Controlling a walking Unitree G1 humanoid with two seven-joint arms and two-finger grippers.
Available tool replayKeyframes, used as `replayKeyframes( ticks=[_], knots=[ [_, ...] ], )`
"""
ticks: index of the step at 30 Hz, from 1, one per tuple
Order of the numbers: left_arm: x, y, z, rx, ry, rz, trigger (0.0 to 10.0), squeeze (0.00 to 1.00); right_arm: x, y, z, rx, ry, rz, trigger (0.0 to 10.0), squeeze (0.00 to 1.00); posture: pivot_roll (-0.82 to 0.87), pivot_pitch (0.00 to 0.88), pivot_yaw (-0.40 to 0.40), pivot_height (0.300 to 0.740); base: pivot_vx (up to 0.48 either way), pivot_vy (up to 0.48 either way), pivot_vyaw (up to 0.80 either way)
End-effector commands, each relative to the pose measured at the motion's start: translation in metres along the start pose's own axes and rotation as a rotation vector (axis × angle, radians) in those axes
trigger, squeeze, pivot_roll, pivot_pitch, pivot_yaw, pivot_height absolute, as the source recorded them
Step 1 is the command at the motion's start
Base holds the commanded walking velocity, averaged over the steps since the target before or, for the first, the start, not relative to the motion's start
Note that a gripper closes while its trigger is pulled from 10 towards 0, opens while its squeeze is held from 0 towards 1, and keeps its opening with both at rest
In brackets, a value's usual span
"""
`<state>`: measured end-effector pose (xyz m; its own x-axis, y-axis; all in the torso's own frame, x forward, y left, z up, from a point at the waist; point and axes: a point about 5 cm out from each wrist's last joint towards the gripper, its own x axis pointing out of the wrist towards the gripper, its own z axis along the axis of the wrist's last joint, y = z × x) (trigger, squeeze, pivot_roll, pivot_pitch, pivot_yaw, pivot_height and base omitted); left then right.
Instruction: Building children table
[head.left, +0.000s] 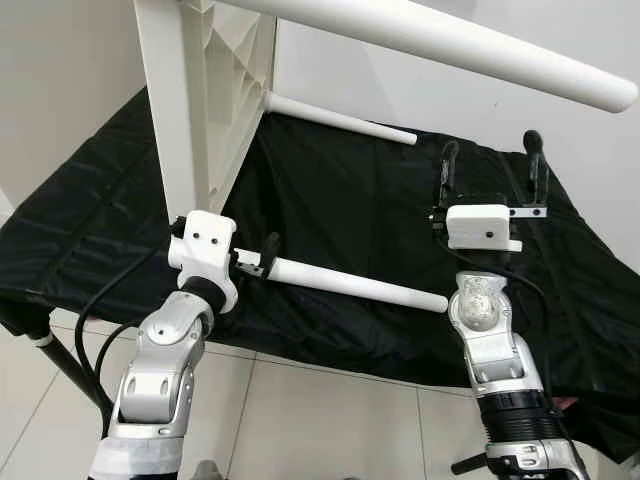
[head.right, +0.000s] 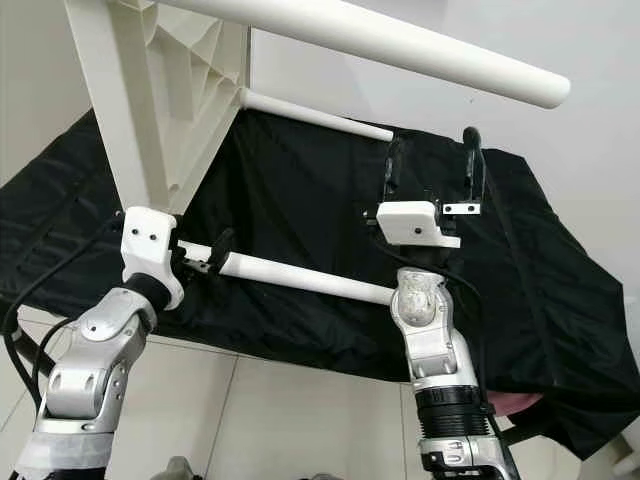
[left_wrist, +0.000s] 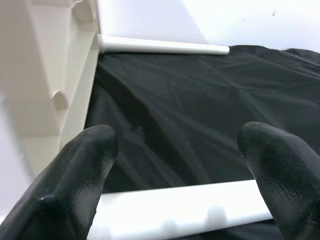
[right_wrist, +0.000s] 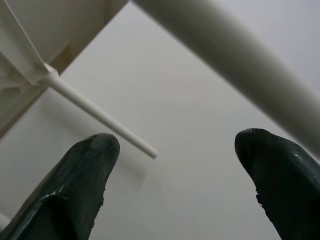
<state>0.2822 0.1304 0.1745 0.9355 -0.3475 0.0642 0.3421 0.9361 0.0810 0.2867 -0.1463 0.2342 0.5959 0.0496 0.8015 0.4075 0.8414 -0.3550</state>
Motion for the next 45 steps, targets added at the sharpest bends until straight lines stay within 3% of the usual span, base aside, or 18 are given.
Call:
replayKeyframes(
  ticks=[1, 7, 12, 20, 32, 35, 42, 45],
  knots=[
    [0.001, -0.008, -0.007, -0.025, 0.040, -0.035, 10.0, 0.00, 0.006, -0.005, 0.010, -0.012, -0.084, 0.035, 10.0, 0.00, 0.04, 0.000, -0.073, 0.740, 0.000, 0.000, 0.00],
    [0.000, -0.014, -0.013, -0.052, 0.077, -0.048, 10.0, 0.00, 0.010, -0.009, 0.017, -0.025, -0.133, 0.054, 10.0, 0.00, 0.03, 0.000, -0.075, 0.740, 0.000, 0.000, 0.00],
    [0.003, -0.022, -0.017, -0.069, 0.109, -0.055, 10.0, 0.00, 0.018, -0.015, 0.032, -0.085, -0.253, 0.098, 10.0, 0.00, 0.02, 0.000, -0.075, 0.740, 0.000, 0.000, 0.00],
    [0.007, -0.022, -0.015, -0.073, 0.102, -0.061, 10.0, 0.00, 0.027, -0.018, 0.046, -0.149, -0.374, 0.118, 10.0, 0.00, 0.01, 0.000, -0.074, 0.740, 0.000, 0.000, 0.00],
    [0.010, -0.023, -0.011, -0.071, 0.093, -0.064, 10.0, 0.00, 0.052, -0.015, 0.057, -0.116, -0.387, 0.254, 10.0, 0.00, -0.01, 0.000, -0.070, 0.740, 0.000, 0.000, 0.00],
    [0.011, -0.021, -0.010, -0.068, 0.089, -0.062, 10.0, 0.00, 0.063, -0.012, 0.060, -0.119, -0.363, 0.342, 10.0, 0.00, -0.01, 0.000, -0.064, 0.740, 0.000, 0.000, 0.00],
    [0.011, -0.021, -0.010, -0.068, 0.089, -0.062, 10.0, 0.00, 0.063, -0.012, 0.060, -0.119, -0.363, 0.342, 10.0, 0.00, -0.01, 0.000, -0.064, 0.740, 0.000, 0.000, 0.00],
    [0.013, -0.021, -0.008, -0.065, 0.083, -0.067, 10.0, 0.00, 0.075, -0.011, 0.064, -0.150, -0.367, 0.400, 10.0, 0.00, -0.03, 0.000, -0.056, 0.740, 0.000, 0.000, 0.00]
  ],
)
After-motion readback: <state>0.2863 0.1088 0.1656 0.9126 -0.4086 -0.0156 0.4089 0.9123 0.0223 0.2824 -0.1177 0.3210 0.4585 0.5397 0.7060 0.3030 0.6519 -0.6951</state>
